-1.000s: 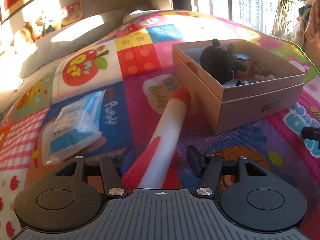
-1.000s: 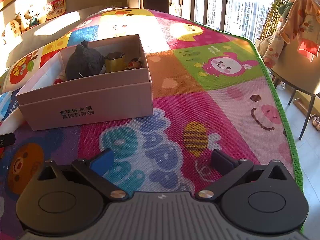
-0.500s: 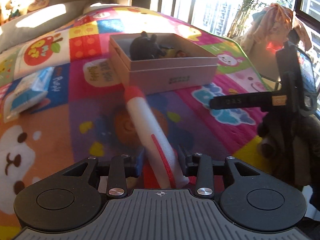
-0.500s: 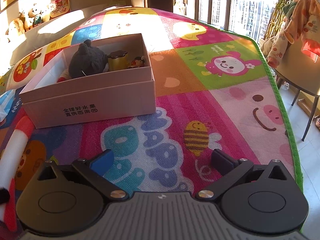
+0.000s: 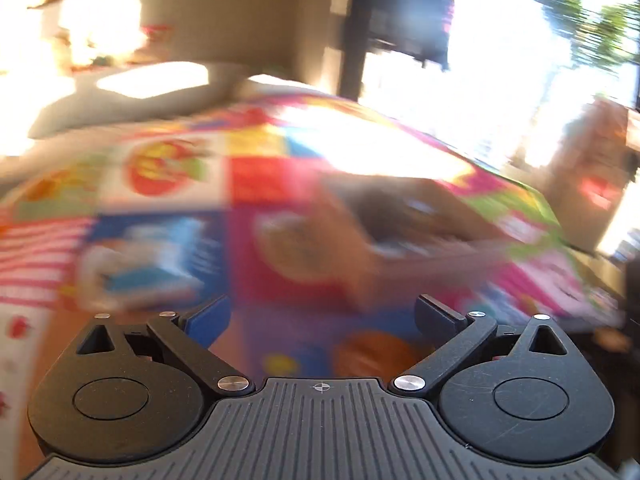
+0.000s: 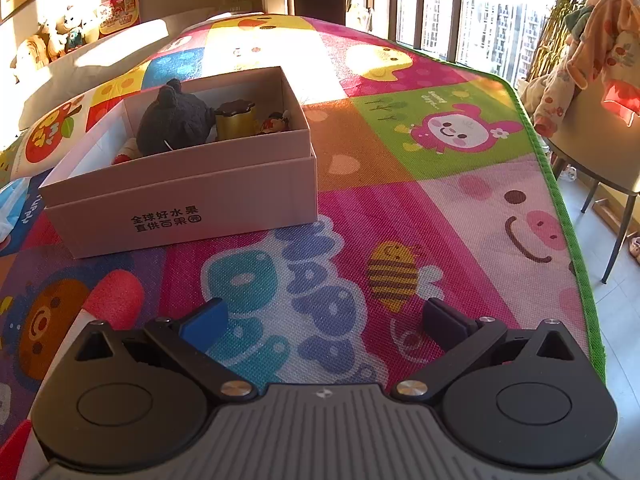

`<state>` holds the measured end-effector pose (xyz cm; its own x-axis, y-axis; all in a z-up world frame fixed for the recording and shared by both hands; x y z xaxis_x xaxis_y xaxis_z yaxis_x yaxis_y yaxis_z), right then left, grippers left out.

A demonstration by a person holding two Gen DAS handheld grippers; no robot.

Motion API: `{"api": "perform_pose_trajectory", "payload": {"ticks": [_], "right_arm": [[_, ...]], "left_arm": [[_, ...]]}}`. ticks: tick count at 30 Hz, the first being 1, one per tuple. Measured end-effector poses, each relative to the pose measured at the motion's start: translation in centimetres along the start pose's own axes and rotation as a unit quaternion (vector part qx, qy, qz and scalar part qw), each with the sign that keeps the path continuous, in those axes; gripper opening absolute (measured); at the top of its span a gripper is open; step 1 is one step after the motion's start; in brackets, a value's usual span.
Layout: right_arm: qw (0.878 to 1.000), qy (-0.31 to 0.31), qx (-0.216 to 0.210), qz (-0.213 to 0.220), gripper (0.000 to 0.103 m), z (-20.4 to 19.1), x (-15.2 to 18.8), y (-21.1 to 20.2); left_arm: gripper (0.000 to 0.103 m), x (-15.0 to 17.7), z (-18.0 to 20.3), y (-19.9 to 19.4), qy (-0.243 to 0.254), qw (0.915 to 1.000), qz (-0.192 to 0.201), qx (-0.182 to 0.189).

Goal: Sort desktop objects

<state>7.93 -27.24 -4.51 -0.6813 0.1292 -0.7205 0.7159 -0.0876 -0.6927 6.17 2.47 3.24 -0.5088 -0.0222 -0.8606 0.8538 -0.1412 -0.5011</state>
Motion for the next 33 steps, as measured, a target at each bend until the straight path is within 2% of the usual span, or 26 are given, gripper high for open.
{"api": "perform_pose_trajectory", "payload": {"ticks": [2, 4, 7, 8, 11, 12, 13, 14, 15, 18, 22, 25, 27, 30, 33], "right_arm": [[1.0, 0.0, 0.001, 0.0, 0.103, 0.0, 0.0, 0.0], [1.0, 0.0, 0.002, 0.001, 0.103, 0.0, 0.0, 0.0], [1.0, -0.001, 0.003, 0.001, 0.103, 0.0, 0.0, 0.0], [1.0, -0.001, 0.003, 0.001, 0.103, 0.0, 0.0, 0.0], [1.0, 0.0, 0.003, 0.001, 0.103, 0.0, 0.0, 0.1], [1.0, 0.0, 0.004, 0.001, 0.103, 0.0, 0.0, 0.1], [1.0, 0.0, 0.004, 0.001, 0.103, 0.0, 0.0, 0.1], [1.0, 0.0, 0.005, 0.001, 0.103, 0.0, -0.1, 0.2], [1.0, 0.0, 0.005, 0.002, 0.103, 0.0, -0.1, 0.2], [1.0, 0.0, 0.006, 0.002, 0.103, 0.0, -0.1, 0.2], [1.0, 0.0, 0.005, 0.001, 0.103, 0.0, -0.1, 0.2], [1.0, 0.002, -0.013, -0.003, 0.103, 0.1, -0.6, 0.2], [0.999, 0.025, -0.042, 0.003, 0.103, 0.5, -1.8, 0.2], [0.996, 0.065, -0.052, 0.031, 0.103, 1.2, -5.0, 0.3], [0.991, 0.086, -0.075, 0.064, 0.103, 1.0, -7.8, 0.8]], "left_arm": [[0.102, -1.0, -3.3, 2.8, 0.003, 0.9969, 0.007, -0.079], [0.102, -1.3, -5.8, 5.9, 0.024, 0.9895, -0.006, -0.143], [0.102, -1.2, -8.2, 9.9, 0.053, 0.9782, -0.029, -0.199], [0.102, -0.9, -8.8, 10.7, 0.054, 0.9763, -0.041, -0.205], [0.102, -0.3, -10.2, 11.9, 0.021, 0.9806, -0.077, -0.179], [0.095, -0.4, -10.2, 11.7, 0.011, 0.9828, -0.068, -0.171], [0.081, -0.4, -10.1, 11.5, 0.009, 0.9841, -0.065, -0.165], [0.079, -0.2, -9.9, 11.3, 0.014, 0.9834, -0.069, -0.167], [0.071, 0.0, -9.6, 11.0, 0.018, 0.9837, -0.068, -0.165], [0.069, 0.8, -7.8, 9.2, 0.014, 0.9888, -0.072, -0.13], [0.07, 3.2, -3.2, 5.4, 0.022, 0.995, -0.081, -0.054], [0.072, 5.1, 0.0, 2.8, 0.031, 0.9958, -0.086, -0.008], [0.077, 6.2, 1.4, 1.6, 0.041, 0.9955, -0.085, 0.007], [0.094, 7.4, 2.7, 0.6, 0.048, 0.9951, -0.081, 0.03], [0.097, 8.0, 2.9, 0.7, 0.041, 0.9948, -0.088, 0.032]]}}
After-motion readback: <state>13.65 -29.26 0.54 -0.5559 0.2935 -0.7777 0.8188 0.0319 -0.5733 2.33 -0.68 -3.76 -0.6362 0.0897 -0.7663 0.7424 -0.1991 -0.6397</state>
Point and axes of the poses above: each gripper's, at about its wrist camera, not at the fingertips, and y roughly the way its jaws point, z to its right, x to its underside, the point moved 7 cm from there along y, roughly the way its jaws point, and after that the axes turned 1 degree about -x, right-handed, at the moved point
